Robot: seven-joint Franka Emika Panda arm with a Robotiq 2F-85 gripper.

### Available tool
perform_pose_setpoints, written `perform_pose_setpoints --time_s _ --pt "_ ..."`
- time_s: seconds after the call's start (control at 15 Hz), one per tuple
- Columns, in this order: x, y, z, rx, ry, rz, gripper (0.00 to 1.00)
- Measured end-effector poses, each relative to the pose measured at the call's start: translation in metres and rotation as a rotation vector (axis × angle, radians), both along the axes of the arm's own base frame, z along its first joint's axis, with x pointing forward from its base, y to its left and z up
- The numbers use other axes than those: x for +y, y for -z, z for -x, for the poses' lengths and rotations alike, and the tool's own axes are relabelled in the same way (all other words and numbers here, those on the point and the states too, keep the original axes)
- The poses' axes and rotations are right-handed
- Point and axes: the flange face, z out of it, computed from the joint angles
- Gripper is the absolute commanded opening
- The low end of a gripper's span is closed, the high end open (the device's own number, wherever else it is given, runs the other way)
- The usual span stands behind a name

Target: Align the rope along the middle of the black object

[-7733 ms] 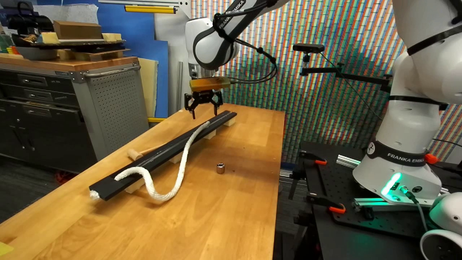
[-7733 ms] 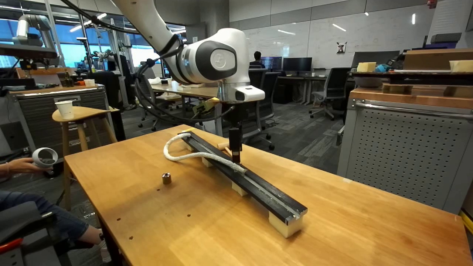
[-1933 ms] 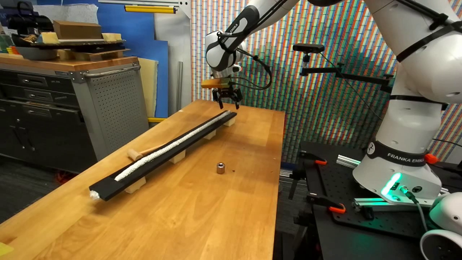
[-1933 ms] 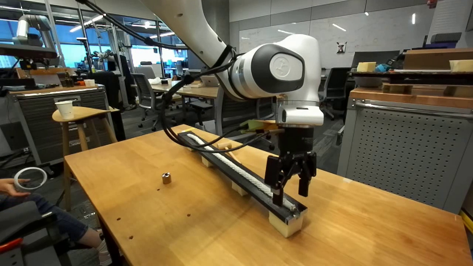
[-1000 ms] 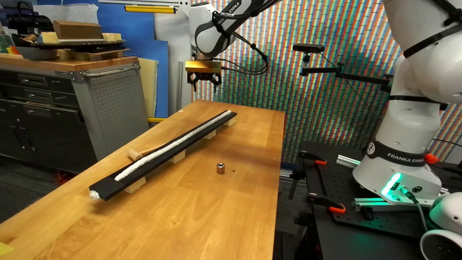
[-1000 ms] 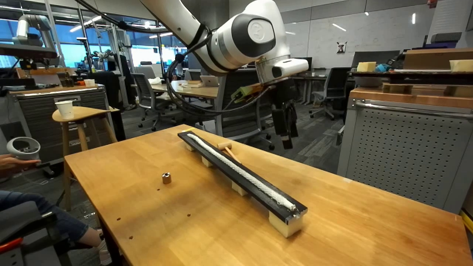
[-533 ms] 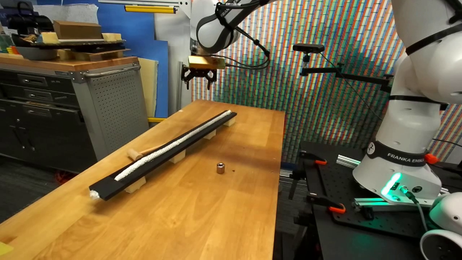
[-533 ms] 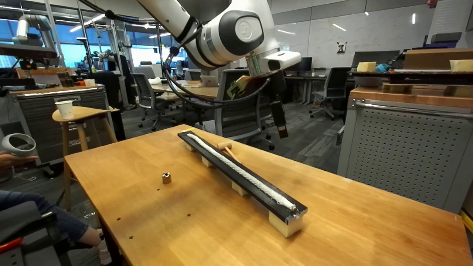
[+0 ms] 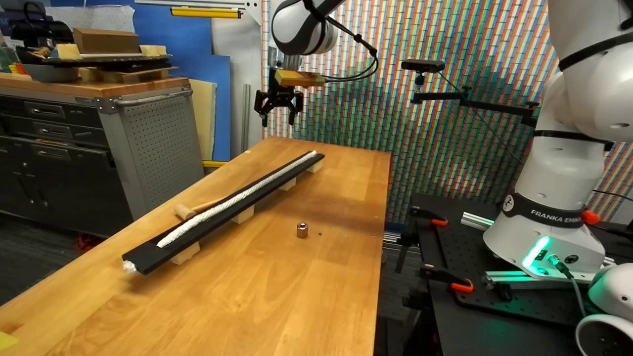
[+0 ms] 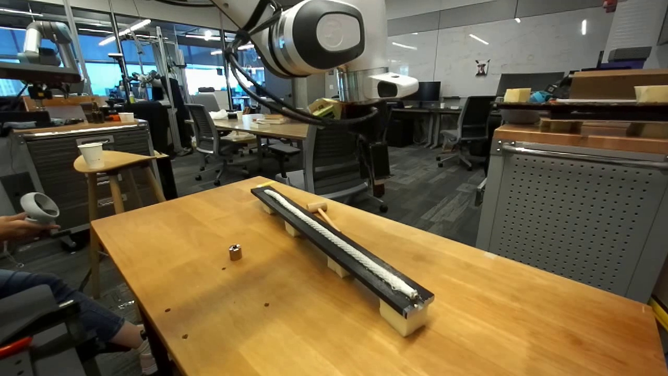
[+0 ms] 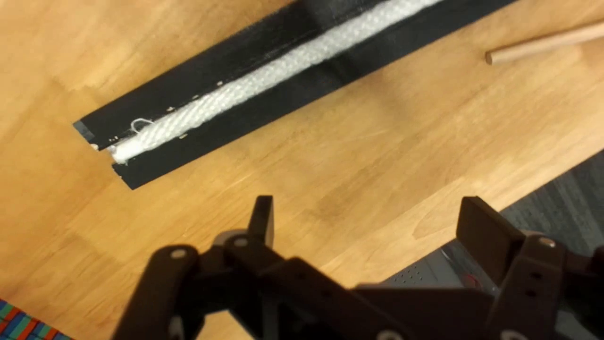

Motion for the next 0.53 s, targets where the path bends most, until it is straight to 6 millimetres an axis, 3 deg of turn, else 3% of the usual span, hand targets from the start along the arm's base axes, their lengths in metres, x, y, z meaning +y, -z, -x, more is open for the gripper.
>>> perform_pose_setpoints --time_s 0.53 --pt "0.002 0.013 0.021 0.203 -0.185 -0.027 1.0"
